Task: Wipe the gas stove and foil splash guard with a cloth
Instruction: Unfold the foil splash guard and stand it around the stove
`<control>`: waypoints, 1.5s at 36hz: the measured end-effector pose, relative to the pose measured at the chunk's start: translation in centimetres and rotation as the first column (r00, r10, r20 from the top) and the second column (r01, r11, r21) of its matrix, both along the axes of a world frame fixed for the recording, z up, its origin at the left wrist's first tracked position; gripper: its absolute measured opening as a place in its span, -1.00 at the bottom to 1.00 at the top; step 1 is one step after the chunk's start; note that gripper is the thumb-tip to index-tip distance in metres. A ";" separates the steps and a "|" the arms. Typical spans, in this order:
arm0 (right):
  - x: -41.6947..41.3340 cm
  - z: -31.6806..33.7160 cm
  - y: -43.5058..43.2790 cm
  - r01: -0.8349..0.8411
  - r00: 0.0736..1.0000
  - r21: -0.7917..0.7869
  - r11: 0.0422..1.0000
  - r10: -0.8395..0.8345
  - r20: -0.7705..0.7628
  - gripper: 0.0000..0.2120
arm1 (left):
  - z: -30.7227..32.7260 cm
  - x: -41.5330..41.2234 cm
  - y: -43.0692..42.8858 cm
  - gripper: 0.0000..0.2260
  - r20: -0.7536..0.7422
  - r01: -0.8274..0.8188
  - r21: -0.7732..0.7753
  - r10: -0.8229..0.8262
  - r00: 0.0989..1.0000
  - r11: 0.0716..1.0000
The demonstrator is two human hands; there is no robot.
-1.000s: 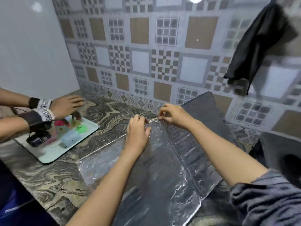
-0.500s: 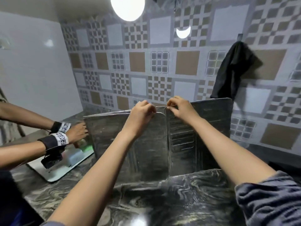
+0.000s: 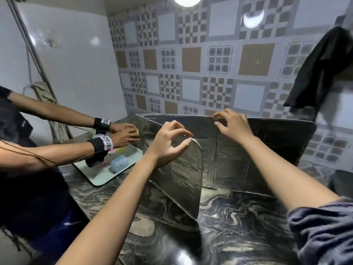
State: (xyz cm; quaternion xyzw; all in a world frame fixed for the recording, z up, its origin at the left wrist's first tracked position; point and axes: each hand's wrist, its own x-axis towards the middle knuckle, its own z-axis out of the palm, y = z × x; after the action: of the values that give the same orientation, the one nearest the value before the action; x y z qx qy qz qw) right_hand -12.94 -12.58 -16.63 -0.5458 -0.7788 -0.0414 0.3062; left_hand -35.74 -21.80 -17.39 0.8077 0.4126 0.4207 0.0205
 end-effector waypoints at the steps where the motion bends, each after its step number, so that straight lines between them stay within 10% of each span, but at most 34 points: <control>1: -0.4 0.1 0.0 -0.002 0.999 0.008 1.000 0.002 0.042 -0.68 | -0.2 -0.2 0.0 -0.65 0.022 -0.029 -0.001 0.029 0.999 1.000; 10: -4.4 0.4 0.1 -0.108 0.989 0.089 0.990 0.098 0.110 -0.69 | -0.6 -0.7 1.0 -0.63 0.266 -0.386 -0.128 0.406 0.874 0.914; 18: -4.1 0.9 0.9 -0.165 0.983 0.032 0.986 0.162 0.085 -0.71 | -0.5 -2.7 3.3 -0.27 0.386 -0.335 -0.452 0.520 0.762 0.827; 35: -2.4 2.4 4.2 0.162 0.983 0.171 0.972 -0.173 0.055 -0.72 | -1.4 -2.9 6.7 -0.23 0.678 0.162 -0.481 0.248 0.692 0.862; 54: 12.0 1.3 4.3 0.368 0.887 -0.058 0.928 -0.369 -0.277 -0.64 | -1.7 9.2 8.8 -0.17 0.713 0.345 -0.475 0.124 0.690 0.810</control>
State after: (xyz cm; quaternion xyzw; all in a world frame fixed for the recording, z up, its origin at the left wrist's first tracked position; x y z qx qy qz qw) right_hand -0.91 -8.24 -15.37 -0.6846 -0.6092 -0.0190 0.3998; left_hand -26.51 -13.02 -19.12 0.5580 0.4258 0.5532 0.4487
